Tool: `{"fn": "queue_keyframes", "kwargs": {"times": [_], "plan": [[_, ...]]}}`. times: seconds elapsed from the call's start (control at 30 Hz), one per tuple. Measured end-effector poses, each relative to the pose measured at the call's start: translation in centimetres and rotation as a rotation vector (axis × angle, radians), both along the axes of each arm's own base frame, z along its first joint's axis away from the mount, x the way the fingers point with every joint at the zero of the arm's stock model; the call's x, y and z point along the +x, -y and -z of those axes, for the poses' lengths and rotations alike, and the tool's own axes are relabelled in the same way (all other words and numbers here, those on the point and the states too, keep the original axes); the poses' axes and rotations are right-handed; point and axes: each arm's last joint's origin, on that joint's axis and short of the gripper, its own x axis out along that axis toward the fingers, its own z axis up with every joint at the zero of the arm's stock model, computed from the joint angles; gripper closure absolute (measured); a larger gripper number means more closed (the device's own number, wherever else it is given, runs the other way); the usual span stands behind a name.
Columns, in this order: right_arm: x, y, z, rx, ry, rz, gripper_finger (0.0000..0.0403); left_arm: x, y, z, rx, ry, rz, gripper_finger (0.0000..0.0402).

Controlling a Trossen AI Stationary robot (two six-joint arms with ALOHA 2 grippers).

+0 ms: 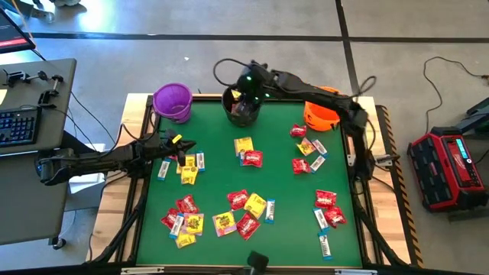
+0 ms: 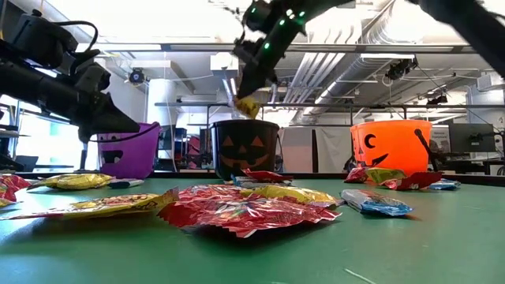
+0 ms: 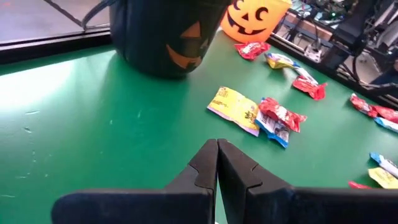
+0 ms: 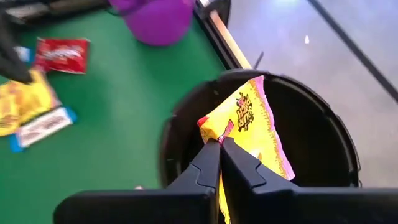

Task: Sort candy by brand, put in halloween buckets
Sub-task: Put the yellow candy pack into the black bucket

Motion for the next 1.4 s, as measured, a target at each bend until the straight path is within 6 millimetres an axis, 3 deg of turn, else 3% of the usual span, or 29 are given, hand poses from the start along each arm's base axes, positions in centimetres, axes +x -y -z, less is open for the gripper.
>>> {"fn": "queue_keyframes", "kwargs": {"times": [0.23,0.67,0.87,1.1,1.27,1.4], "plan": [[1.6,2.9,3.9,0.066,-0.134,0.04,0.0403,0.0,0.0,0.1,0.013,-0.013,0.001,0.0399],[2.9,4.1,9.0,0.109,-0.219,0.067,0.0403,0.1,-0.1,0.3,0.004,-0.037,-0.002,0.0399],[3.2,4.1,9.0,0.067,-0.208,0.08,0.0388,0.2,-0.1,0.6,0.01,-0.075,0.005,0.0399],[3.1,4.0,8.7,0.106,-0.212,0.089,0.0296,0.2,-0.1,0.8,-0.018,-0.081,0.004,0.0399],[3.1,3.9,6.1,0.095,-0.172,0.11,0.0253,0.4,0.0,-0.1,-0.04,-0.096,0.054,0.0399],[2.4,3.4,4.0,0.069,-0.133,0.108,0.0253,0.5,0.2,-1.8,-0.066,-0.143,0.119,0.0399]]}}
